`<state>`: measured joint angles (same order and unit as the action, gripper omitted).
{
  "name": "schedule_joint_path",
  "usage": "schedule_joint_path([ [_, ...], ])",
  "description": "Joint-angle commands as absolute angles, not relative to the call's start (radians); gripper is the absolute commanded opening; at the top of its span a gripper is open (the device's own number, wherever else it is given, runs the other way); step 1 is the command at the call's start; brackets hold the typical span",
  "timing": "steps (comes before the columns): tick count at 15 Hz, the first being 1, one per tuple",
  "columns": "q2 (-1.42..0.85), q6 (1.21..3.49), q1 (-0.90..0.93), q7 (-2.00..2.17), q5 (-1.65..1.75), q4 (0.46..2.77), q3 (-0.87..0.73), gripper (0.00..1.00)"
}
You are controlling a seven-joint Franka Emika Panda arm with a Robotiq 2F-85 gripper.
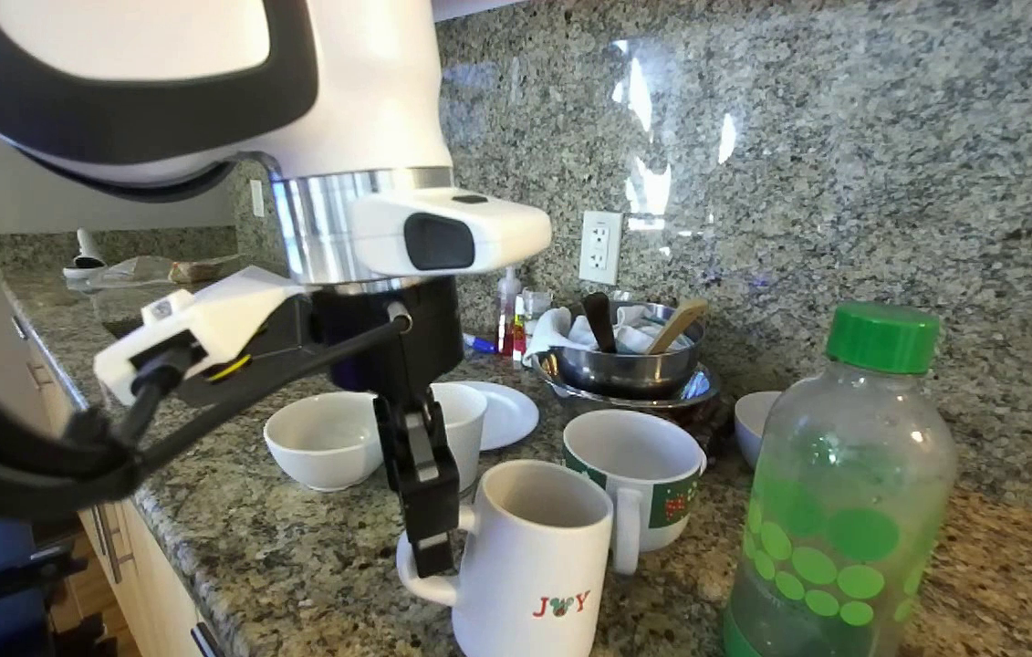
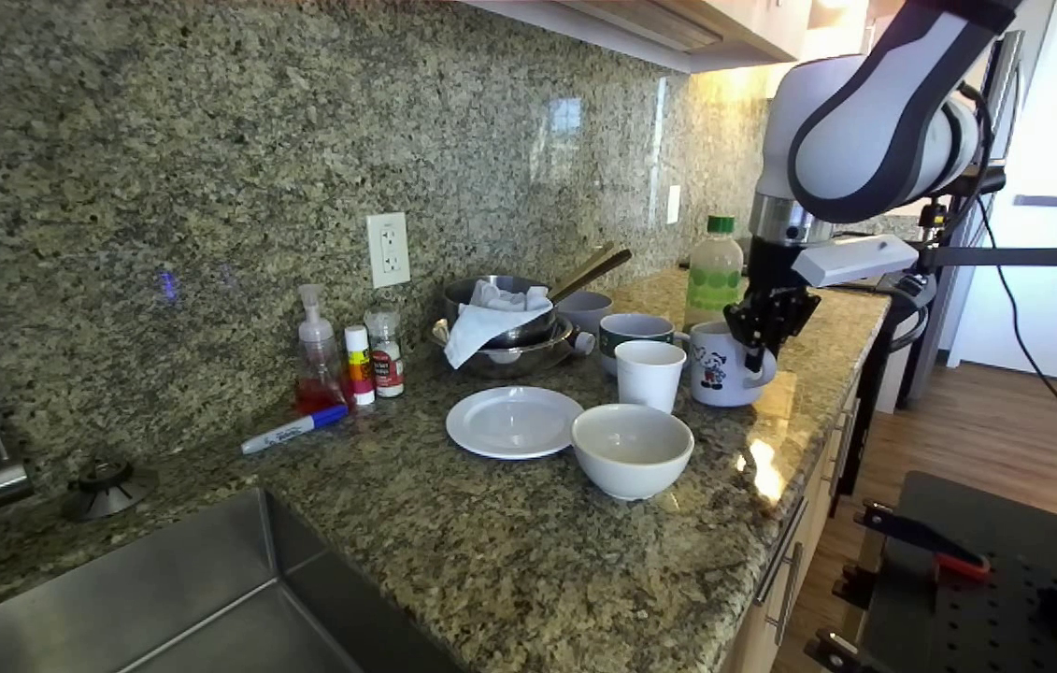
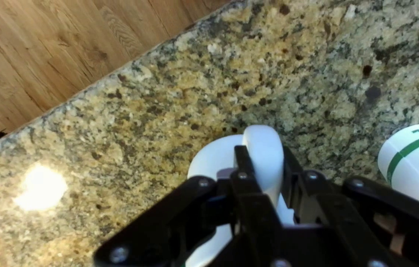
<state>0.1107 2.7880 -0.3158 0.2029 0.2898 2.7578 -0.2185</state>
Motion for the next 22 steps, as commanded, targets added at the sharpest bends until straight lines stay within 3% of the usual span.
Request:
schedule_joint_path([
  [1,0.096,2.838,-0.314,0.215,0.296,2.787,-0.208,0.09],
  [4,0.067,2.849,-0.306,0.208,0.286,2.772,-0.210,0.08],
  [5,0.062,2.853,-0.303,0.209,0.287,2.772,-0.211,0.40],
  [13,0.037,2.862,-0.293,0.223,0.306,2.771,-0.217,0.98],
  [21,-0.011,2.912,-0.291,0.258,0.339,2.755,-0.233,0.99],
  [22,-0.016,2.921,-0.290,0.270,0.353,2.754,-0.237,0.74],
])
